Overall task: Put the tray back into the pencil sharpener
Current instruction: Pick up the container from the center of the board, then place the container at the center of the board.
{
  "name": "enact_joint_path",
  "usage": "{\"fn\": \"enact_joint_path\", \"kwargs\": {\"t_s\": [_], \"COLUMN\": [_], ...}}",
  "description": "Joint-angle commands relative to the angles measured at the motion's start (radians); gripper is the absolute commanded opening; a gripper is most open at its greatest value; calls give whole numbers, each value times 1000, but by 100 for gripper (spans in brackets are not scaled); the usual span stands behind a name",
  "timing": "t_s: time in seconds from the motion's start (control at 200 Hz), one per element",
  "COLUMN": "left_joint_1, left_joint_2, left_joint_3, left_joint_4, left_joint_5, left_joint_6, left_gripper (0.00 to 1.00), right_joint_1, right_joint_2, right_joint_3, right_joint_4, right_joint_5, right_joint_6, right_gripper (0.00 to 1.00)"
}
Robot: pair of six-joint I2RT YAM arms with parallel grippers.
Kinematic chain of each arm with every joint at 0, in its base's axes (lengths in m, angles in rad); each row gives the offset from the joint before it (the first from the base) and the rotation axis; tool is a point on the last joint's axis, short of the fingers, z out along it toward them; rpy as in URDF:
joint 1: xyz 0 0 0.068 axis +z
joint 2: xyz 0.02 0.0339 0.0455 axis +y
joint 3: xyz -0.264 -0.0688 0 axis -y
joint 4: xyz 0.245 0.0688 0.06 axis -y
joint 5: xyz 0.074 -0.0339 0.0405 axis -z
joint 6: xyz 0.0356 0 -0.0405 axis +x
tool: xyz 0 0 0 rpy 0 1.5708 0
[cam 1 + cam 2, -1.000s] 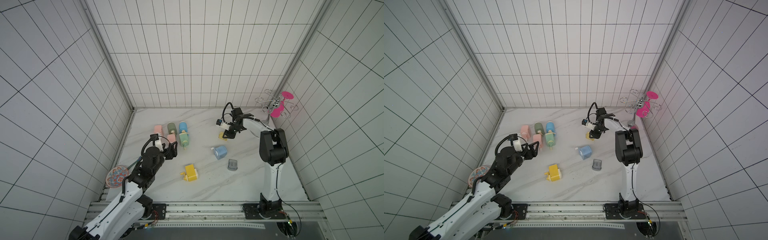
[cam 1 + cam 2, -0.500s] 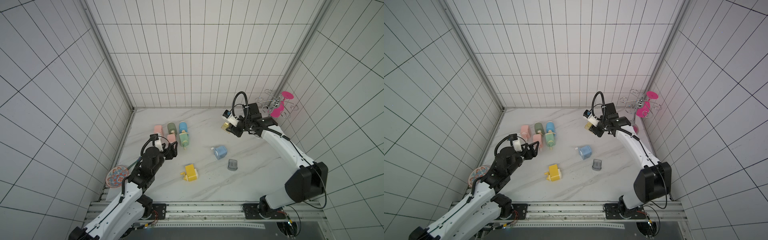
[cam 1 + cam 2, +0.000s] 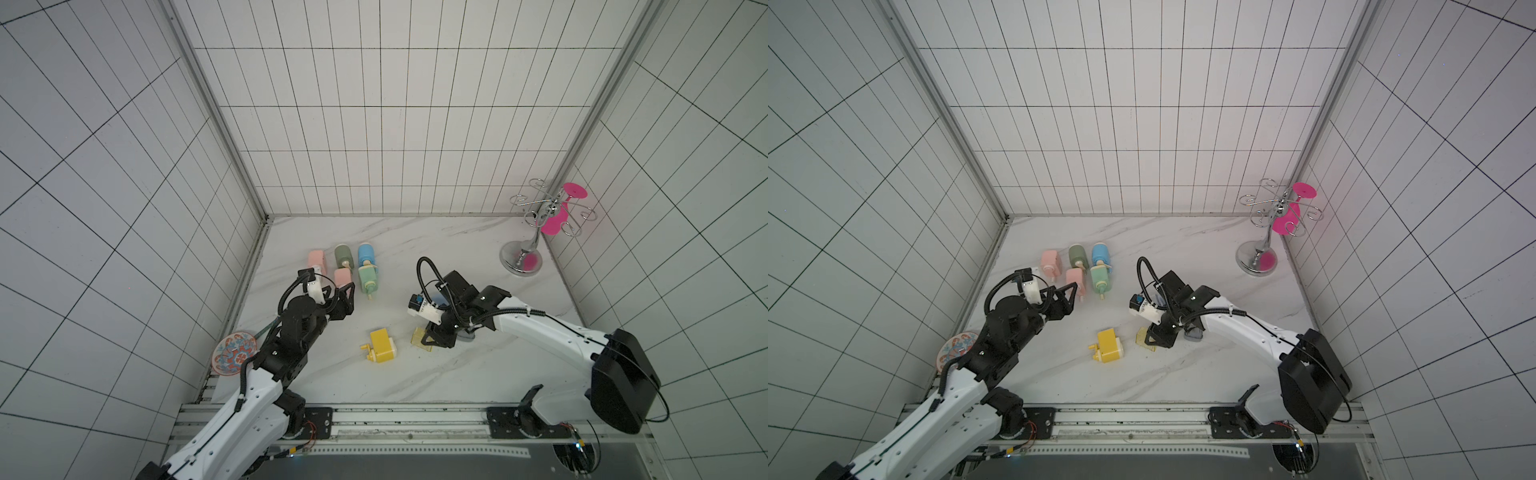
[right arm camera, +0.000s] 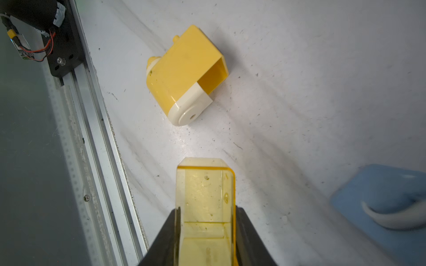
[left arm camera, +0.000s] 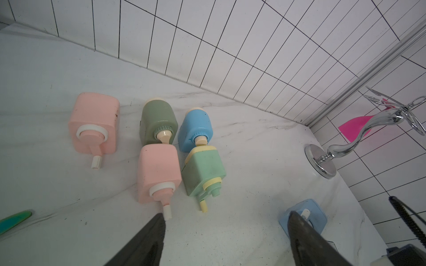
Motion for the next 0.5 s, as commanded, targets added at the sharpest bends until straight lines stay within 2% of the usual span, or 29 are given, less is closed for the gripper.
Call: {"fn": "enact_joint_path", "kwargs": {"t_s": [0.0, 0.19, 0.34, 0.495], "left_joint_1": [5, 5, 5, 5], "left_joint_2": [-6, -14, -24, -26], "left_joint_3": [-17, -15, -15, -13], "left_joint_4": [11, -6, -18, -21], "left_joint_5": [12, 6, 4, 0], "left_joint_6": [-15, -17, -16, -13], "left_gripper": [84, 84, 84, 84], "right_joint_1": [26, 95, 120, 124], "right_joint_2": [28, 136, 174, 187], "right_joint_3": [-22, 22, 30, 29], "right_joint_4": [80, 77, 84, 90], "right_joint_5": [-57, 38, 58, 103], "right_joint_6": [57, 72, 86, 78], "right_gripper": [14, 14, 15, 25]}}
